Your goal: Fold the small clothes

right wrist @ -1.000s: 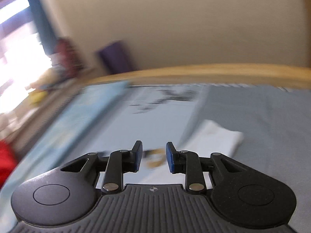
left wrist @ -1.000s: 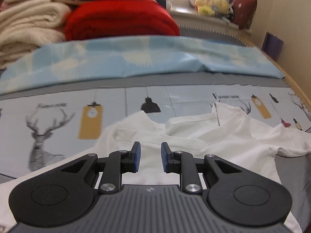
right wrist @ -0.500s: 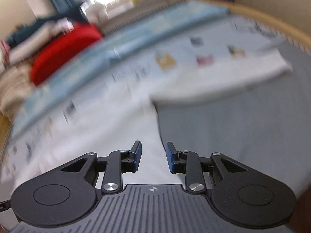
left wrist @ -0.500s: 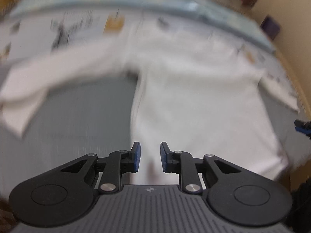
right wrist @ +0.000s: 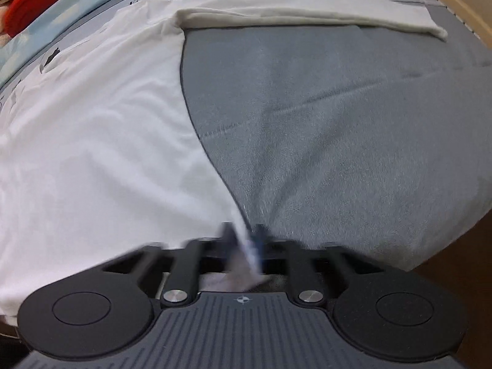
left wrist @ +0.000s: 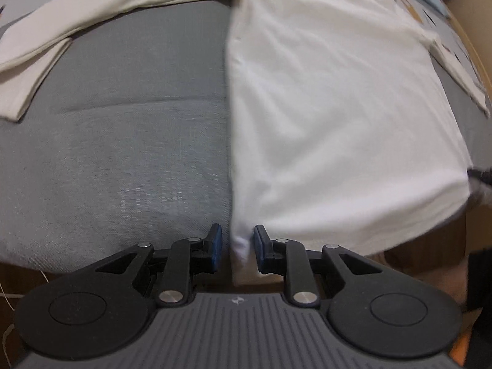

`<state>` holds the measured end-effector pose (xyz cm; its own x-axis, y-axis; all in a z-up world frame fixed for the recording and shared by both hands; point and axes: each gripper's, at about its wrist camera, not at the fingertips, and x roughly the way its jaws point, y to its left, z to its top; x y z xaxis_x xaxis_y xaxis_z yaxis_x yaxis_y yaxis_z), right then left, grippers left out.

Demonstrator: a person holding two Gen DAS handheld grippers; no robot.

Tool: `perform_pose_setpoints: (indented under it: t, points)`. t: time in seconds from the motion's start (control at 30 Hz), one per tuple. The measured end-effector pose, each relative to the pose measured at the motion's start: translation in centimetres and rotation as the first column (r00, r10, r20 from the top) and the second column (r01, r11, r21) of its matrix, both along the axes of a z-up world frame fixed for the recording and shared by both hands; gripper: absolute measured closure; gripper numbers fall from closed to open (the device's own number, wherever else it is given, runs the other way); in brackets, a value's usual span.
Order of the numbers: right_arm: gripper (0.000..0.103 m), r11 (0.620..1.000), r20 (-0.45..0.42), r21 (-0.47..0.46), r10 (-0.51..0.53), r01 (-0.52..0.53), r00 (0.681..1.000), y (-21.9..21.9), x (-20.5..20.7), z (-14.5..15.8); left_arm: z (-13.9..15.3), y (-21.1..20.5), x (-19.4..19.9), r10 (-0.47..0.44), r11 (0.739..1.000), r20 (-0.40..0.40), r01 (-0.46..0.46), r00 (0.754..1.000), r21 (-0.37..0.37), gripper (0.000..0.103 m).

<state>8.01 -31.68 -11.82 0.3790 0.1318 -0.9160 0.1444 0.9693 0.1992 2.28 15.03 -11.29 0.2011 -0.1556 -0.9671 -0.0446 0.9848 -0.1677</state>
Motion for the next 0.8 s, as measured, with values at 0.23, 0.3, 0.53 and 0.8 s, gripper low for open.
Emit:
perform_pose_setpoints:
  t: [0.23,0.3,0.53,0.8]
  points:
    - [0.099,1.000,-0.033,-0.003,-0.016,0.016,0.999,-1.0,-1.8,0.9,1.8,1.5,-0.8,0.060,0.998,0.087,-0.063,0.994,0.024,0.100]
    - [0.097,0.998,-0.053,-0.048,0.032,-0.035,0.998,-0.1,-1.7,0.4,1.4,0.9,-0.9,0.004,1.000,0.050,-0.005,0.999,0.017,0.098]
    - [0.090,0.999,0.070,-0.048,0.008,-0.004,0.997,-0.4,-2.3,2.5,2.0,1.3,-0.4,0.034,0.999,0.073,-0.033,0.997,-0.020,0.098]
    - [0.095,0.994,-0.030,-0.093,0.050,-0.053,0.998,0.3,-2.8,0.6,1.0,0.0,-0.7,-0.037,0.999,0.007,0.037,0.999,0.024,0.097]
